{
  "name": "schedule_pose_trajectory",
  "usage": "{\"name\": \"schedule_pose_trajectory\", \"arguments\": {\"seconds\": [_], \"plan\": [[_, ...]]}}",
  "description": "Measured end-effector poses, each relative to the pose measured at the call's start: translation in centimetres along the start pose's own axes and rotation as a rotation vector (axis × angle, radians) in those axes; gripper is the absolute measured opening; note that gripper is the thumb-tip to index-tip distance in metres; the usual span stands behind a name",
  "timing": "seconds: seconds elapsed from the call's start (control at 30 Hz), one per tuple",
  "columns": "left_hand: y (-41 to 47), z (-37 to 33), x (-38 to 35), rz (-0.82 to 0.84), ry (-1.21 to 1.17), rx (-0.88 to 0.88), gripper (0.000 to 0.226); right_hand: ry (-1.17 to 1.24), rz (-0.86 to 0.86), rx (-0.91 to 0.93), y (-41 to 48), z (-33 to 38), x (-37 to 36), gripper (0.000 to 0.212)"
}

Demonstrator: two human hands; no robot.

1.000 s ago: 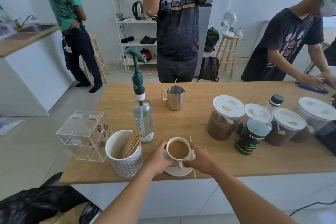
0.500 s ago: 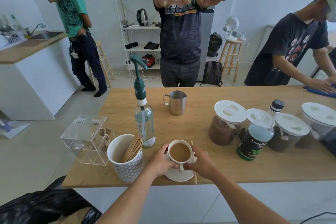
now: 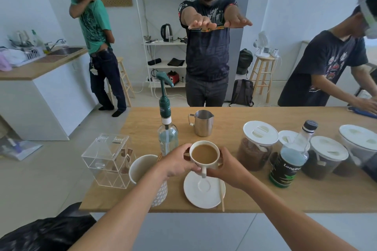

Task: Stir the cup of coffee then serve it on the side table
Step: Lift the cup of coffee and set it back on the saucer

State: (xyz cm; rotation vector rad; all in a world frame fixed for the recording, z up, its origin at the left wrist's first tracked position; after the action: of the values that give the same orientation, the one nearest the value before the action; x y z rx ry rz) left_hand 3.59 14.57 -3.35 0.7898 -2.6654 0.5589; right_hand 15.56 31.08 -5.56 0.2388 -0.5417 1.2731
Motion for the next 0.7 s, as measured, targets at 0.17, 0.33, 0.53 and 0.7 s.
{"name": "schedule_pose_trajectory", "arguments": {"seconds": [0.17,0.33,0.53,0.7], "plan": [[-1.5,-2.1,2.7,0.045,0.017,-0.043,0.074,0.017,-0.009,0.077,0.1,2.4,0.1,0.081],[-3.0,-4.3,5.4,0.085,0.063,-0.077,0.068,0.061,-0.005,0.189,0.6,5.3,-0.1,0.081],[-4.4,-6.6,8.8,0.149,0.138,-0.071,0.067,0.062,-0.016,0.223,1.7,7.8,-0.5,0.091],[-4.7,-8.0,10.5,0.150,0.129,-0.080,0.068,0.052,-0.015,0.299,2.4,10.0,-0.3,0.093]]}}
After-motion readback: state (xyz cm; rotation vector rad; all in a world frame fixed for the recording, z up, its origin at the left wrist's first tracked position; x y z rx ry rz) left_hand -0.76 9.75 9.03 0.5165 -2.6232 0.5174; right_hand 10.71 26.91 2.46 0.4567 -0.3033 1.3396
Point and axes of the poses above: each hand's wrist, its own y-axis towards the middle knuckle, its own x-axis out of the back of the hand, z = x × y, the point moved 1 cm from there along y, towards the middle knuckle, and after that the axes turned 4 degrees about z, right-handed, at the moved point
